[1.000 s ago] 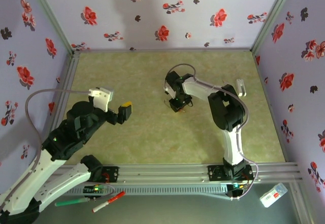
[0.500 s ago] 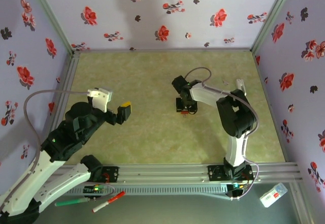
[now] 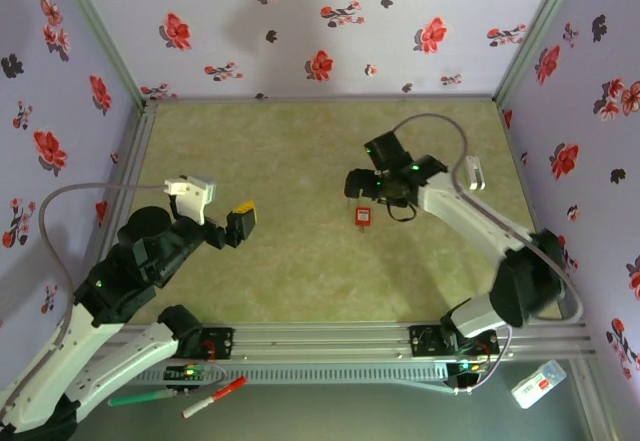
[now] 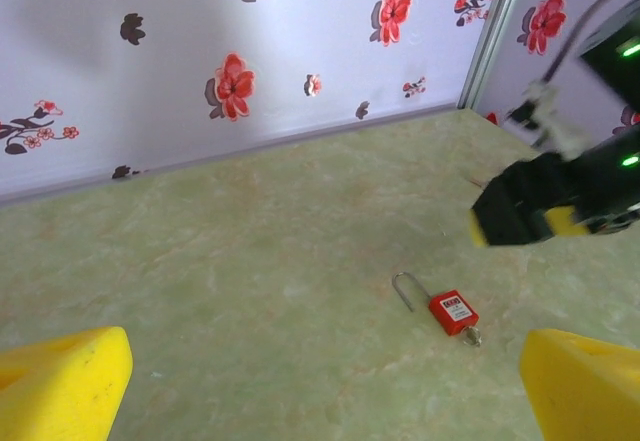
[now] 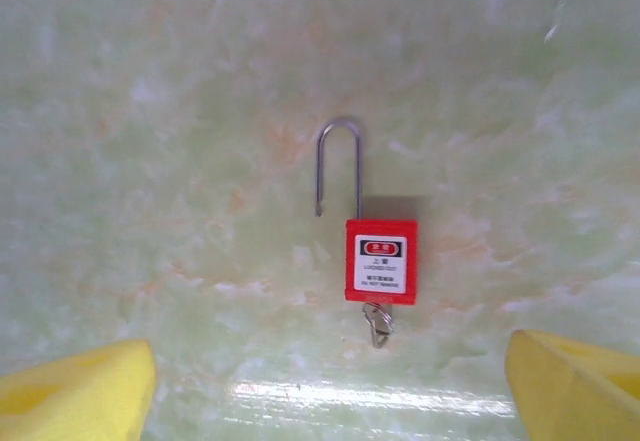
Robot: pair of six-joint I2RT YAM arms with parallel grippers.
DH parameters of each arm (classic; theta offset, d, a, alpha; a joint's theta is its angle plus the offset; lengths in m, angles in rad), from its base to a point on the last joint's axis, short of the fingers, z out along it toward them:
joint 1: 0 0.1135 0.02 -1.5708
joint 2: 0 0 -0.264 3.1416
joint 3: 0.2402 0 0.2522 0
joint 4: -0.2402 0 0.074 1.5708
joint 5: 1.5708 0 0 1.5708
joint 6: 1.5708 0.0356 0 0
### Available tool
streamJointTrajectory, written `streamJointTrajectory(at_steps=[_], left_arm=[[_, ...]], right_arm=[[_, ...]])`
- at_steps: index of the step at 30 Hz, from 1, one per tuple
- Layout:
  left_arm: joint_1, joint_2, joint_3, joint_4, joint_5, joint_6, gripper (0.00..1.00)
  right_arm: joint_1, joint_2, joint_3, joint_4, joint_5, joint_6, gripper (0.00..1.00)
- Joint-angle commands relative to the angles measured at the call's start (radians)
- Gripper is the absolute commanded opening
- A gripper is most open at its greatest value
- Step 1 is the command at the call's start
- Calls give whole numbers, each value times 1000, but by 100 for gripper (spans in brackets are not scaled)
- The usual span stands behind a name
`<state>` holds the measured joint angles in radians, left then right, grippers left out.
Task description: Unlock with the key
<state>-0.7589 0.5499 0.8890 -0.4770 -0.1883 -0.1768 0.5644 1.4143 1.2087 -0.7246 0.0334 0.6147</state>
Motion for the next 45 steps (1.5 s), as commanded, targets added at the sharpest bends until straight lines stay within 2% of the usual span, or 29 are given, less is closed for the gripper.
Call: streamJointTrajectory(at_steps=[1, 4, 7, 9, 13, 17, 20, 23, 30, 34, 39, 45], left_arm=[[7, -8, -22, 28, 12, -31, 100], [7, -8, -53, 43, 13, -55, 100], [7, -10, -82, 64, 13, -63, 100], [7, -8, -90, 75, 12, -67, 100], [7, -2, -90, 77, 12, -70, 100], [7, -5, -94, 68, 9, -73, 100], [7, -6, -106, 74, 7, -79, 100], [7, -5, -117, 81, 7, -91, 100], [7, -4, -125, 70, 13, -115, 100], [7, -8, -124, 54, 18, -124, 100], [7, -15, -137, 52, 16, -139, 100], [7, -8, -141, 71, 14, -140, 100]], right_arm=[[-54, -147, -53, -144, 99, -34, 95], [-165, -291, -101, -206, 134, -52, 97], [-316, -400, -155, -218, 67, -66, 97], [-379, -433, -174, -216, 30, -72, 97], [-452, -425, -193, -191, -16, -82, 96], [-479, -370, -189, -143, -24, -105, 93], [-525, -276, -174, -88, -36, -136, 87], [-564, -129, -127, -25, -3, -173, 74], [-607, 282, 108, 57, 48, -234, 54], [-610, 437, 248, 40, 94, -245, 46], [-618, 584, 379, 5, 103, -250, 44], [-624, 687, 450, 5, 115, -260, 43]])
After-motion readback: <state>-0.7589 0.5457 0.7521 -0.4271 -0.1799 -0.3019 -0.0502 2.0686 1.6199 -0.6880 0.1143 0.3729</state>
